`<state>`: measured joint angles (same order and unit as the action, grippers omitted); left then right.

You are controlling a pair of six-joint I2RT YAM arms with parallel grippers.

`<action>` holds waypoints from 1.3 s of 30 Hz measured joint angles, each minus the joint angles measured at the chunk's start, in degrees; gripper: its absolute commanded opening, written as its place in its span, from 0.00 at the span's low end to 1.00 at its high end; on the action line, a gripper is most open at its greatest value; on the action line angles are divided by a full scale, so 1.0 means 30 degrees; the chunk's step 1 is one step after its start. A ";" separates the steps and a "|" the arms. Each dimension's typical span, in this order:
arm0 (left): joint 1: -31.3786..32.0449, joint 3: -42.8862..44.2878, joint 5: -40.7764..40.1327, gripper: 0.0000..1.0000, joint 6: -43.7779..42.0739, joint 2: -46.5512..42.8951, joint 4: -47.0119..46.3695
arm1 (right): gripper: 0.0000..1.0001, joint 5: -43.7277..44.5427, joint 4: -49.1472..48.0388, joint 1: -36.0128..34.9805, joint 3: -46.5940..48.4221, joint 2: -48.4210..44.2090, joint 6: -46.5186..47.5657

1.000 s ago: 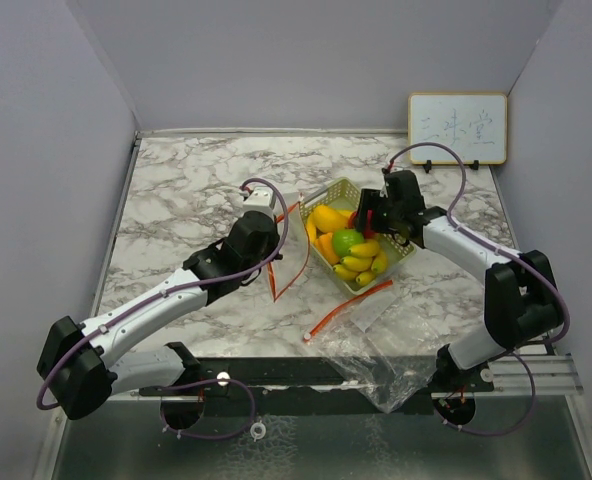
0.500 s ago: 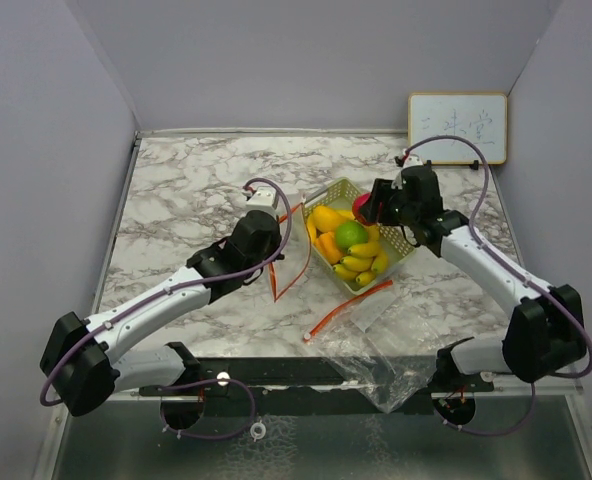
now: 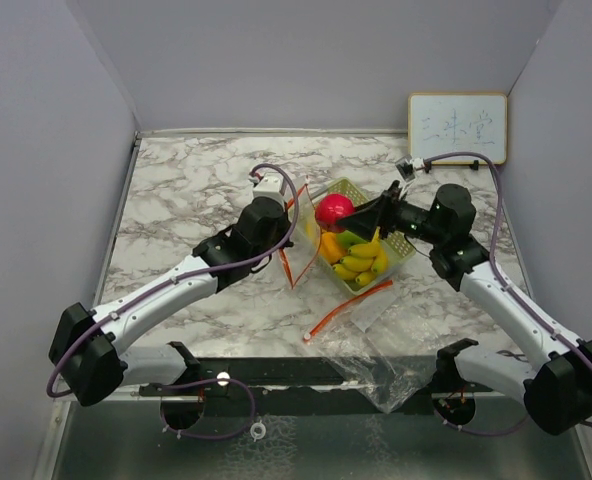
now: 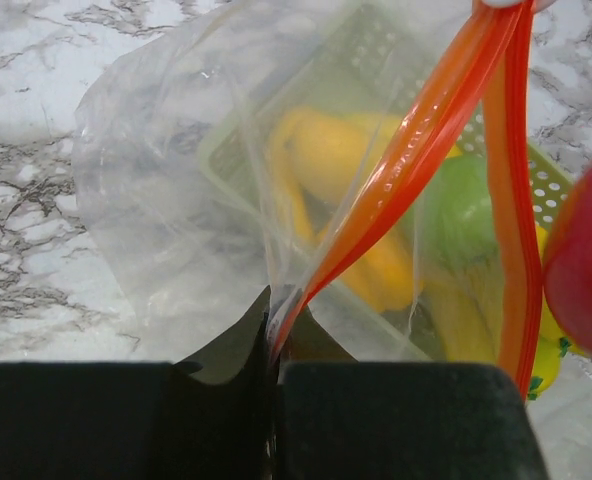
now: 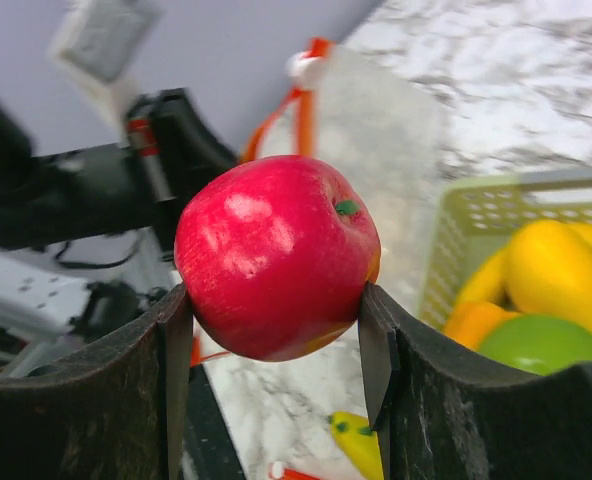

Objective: Place the food in the zip-top bag and seal the zipper
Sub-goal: Place the fake fruit in the zipper food storage bag.

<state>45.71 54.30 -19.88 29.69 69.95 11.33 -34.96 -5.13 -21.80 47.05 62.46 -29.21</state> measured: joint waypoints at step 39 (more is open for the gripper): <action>-0.0408 -0.0670 0.4663 0.00 0.3978 -0.1188 -0.0619 | 0.99 0.8510 0.2470 -0.6273 0.2856 0.3220 0.2747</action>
<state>44.49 52.29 -5.89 41.63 66.39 9.47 -9.43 2.28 -40.62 55.61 72.12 -20.97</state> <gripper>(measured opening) 0.010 0.828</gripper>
